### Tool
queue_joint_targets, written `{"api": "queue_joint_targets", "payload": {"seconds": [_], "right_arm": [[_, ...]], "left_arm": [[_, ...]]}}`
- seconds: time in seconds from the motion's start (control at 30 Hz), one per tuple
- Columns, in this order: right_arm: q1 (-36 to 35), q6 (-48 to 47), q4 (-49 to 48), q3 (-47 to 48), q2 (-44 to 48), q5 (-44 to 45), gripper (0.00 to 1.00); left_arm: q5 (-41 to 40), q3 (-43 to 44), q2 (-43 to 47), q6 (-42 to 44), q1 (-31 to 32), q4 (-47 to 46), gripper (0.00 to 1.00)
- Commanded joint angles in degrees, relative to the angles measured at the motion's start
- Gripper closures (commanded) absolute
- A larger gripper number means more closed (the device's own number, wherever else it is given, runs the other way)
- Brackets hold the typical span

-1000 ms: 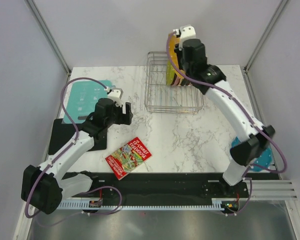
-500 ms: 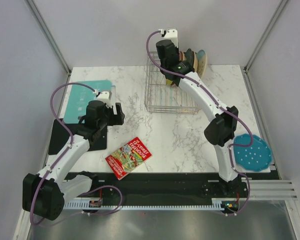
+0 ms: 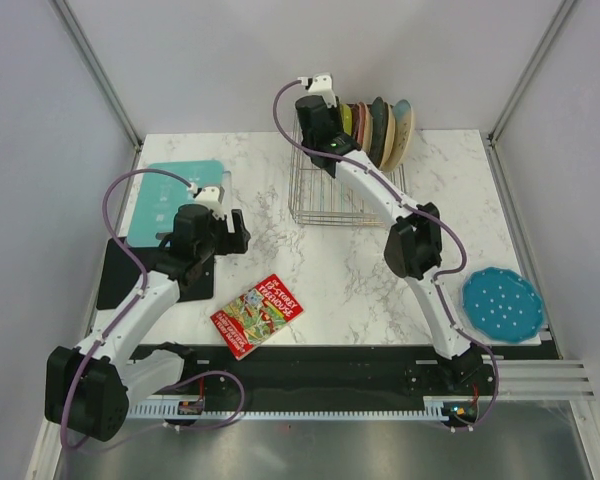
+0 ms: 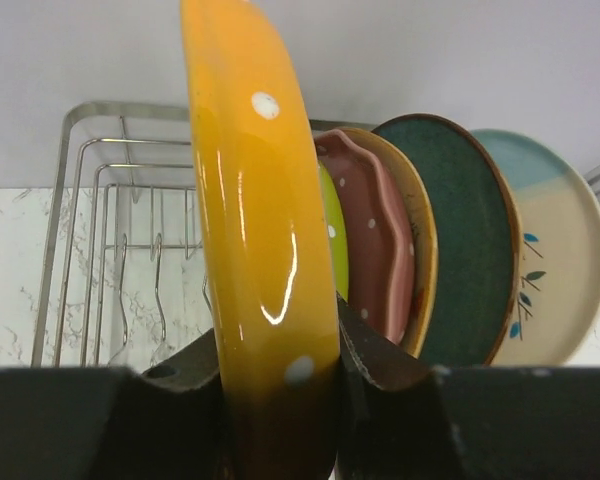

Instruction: Load the plates into the dish rack

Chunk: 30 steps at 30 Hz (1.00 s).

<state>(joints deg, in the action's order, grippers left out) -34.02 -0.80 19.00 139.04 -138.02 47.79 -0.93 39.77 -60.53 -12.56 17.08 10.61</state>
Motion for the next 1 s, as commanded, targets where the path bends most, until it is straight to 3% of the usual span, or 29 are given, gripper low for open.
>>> {"api": "queue_joint_targets", "payload": {"seconds": [0.0, 0.63, 0.97], "right_arm": [[-0.3, -3.7, -12.1, 5.5, 0.1, 4.0, 1.00], [1.8, -3.1, -15.6, 2.9, -4.4, 5.9, 1.00], [2.3, -1.5, -15.6, 0.8, -5.8, 3.5, 1.00]], "left_arm": [[0.5, -0.2, 0.6, -0.6, -0.5, -2.3, 0.12], [2.8, 2.4, -5.2, -1.6, -1.2, -3.8, 0.12], [7.3, 14.9, -20.0, -1.9, -1.3, -4.5, 0.12]]}}
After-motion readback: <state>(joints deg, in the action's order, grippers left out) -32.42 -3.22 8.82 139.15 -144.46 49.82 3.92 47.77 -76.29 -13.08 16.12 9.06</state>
